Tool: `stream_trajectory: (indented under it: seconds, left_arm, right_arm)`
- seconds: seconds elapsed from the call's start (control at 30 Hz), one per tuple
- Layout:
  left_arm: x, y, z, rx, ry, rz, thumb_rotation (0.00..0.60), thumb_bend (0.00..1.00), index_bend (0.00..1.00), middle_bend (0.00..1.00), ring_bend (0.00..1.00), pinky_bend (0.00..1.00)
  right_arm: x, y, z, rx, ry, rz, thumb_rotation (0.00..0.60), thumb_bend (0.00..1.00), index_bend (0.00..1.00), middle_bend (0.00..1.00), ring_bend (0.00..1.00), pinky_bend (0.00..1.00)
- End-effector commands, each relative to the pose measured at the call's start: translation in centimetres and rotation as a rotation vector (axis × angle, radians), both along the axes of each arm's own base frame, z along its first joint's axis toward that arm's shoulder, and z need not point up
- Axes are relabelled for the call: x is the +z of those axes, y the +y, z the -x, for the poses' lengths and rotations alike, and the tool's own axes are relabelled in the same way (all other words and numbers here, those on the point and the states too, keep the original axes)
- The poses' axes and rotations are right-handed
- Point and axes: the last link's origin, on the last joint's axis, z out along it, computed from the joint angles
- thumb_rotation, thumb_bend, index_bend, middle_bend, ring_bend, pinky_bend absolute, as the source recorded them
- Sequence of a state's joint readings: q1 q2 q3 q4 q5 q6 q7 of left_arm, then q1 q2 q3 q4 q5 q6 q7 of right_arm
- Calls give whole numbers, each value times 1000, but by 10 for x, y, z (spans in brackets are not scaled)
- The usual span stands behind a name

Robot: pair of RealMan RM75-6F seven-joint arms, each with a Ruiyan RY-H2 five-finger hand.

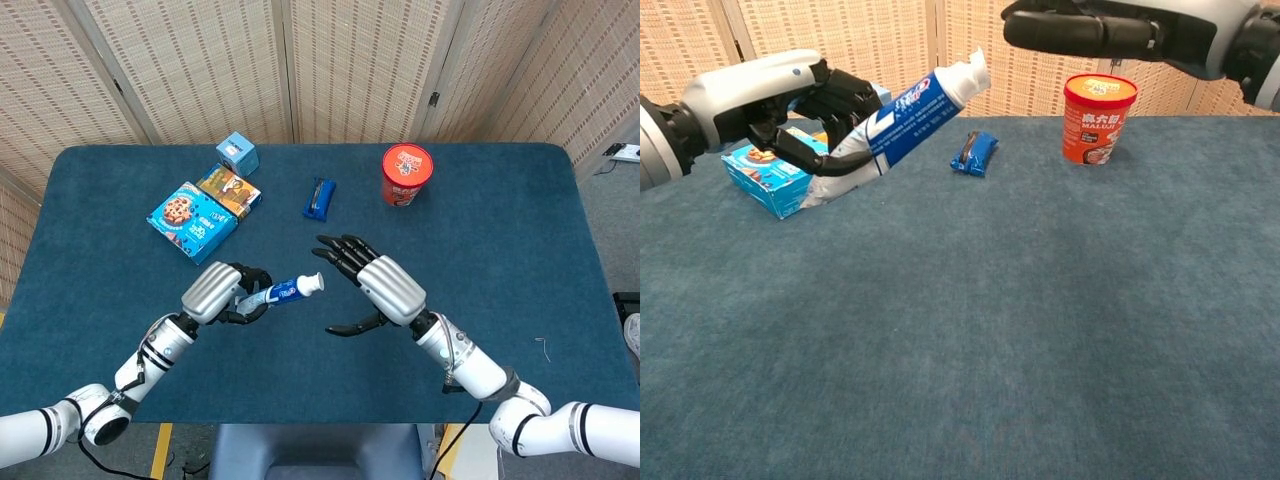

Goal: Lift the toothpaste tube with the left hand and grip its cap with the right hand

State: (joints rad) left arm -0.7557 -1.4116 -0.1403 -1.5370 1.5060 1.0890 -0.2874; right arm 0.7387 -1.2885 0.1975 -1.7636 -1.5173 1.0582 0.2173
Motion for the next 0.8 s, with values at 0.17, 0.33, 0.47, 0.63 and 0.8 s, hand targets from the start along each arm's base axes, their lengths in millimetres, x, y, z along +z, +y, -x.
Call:
stream_trajectory:
  seconds: [0.17, 0.33, 0.47, 0.63, 0.8]
  left_arm:
    - [0, -1, -3, -6, 1, -5, 600, 592, 756, 822, 739, 536]
    - [1, -1, -3, -4, -1, -8, 600, 592, 761, 823, 739, 536]
    - [2, -1, -3, -4, -5, -12, 600, 591, 761, 823, 740, 536]
    - [3, 0, -2, -3, -2, -13, 600, 592, 762, 824, 741, 536]
    - [3, 1, -3, -13, 17, -15, 600, 592, 768, 833, 748, 536]
  right_arm:
    - [-9, -5, -13, -13, -65, -59, 73, 0, 0, 0, 0, 0]
    - [-14, -9, -23, -5, -84, -85, 68, 0, 0, 0, 0, 0]
    - [-18, -10, -27, 1, -75, -89, 67, 0, 0, 0, 0, 0]
    - [-21, -13, -29, 2, -63, -83, 64, 0, 0, 0, 0, 0]
    - [-25, -16, -35, 13, -46, -74, 63, 0, 0, 0, 0, 0]
